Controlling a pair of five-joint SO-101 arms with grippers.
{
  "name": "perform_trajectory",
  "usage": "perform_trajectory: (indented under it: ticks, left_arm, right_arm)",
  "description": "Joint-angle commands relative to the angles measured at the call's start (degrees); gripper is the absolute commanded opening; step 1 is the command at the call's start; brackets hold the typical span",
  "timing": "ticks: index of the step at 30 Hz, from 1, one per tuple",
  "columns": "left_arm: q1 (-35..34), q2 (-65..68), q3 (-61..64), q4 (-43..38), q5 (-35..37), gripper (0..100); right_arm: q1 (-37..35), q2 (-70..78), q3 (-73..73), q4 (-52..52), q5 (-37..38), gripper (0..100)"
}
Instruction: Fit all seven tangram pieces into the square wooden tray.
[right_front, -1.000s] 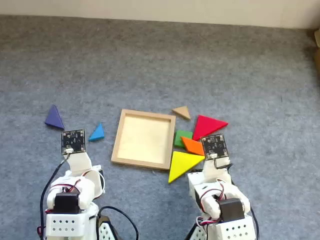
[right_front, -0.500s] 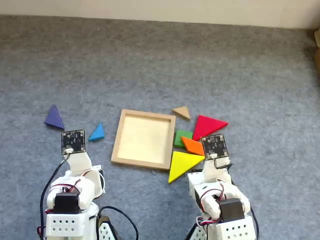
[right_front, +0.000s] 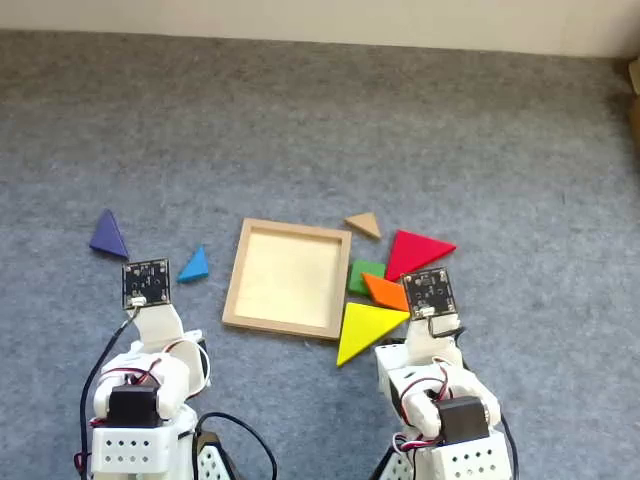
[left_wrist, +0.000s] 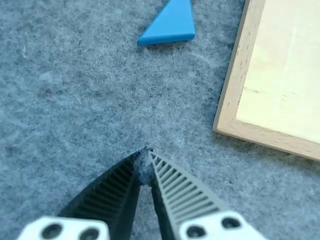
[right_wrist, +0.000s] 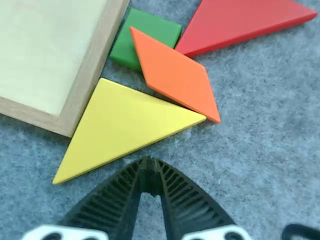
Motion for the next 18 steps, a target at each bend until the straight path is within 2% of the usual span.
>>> perform_trajectory:
  ticks: [1, 18]
  left_arm:
    - [0.84, -2.07, 1.1, 0.0, 0.53, 1]
    - [0.84, -2.15, 1.1, 0.09, 0.53, 1]
  right_arm:
    - [-0.31, -0.66, 7.78, 0.48, 0.44, 0.5]
    - [-0.31, -0.66, 7.78, 0.48, 0.44, 0.5]
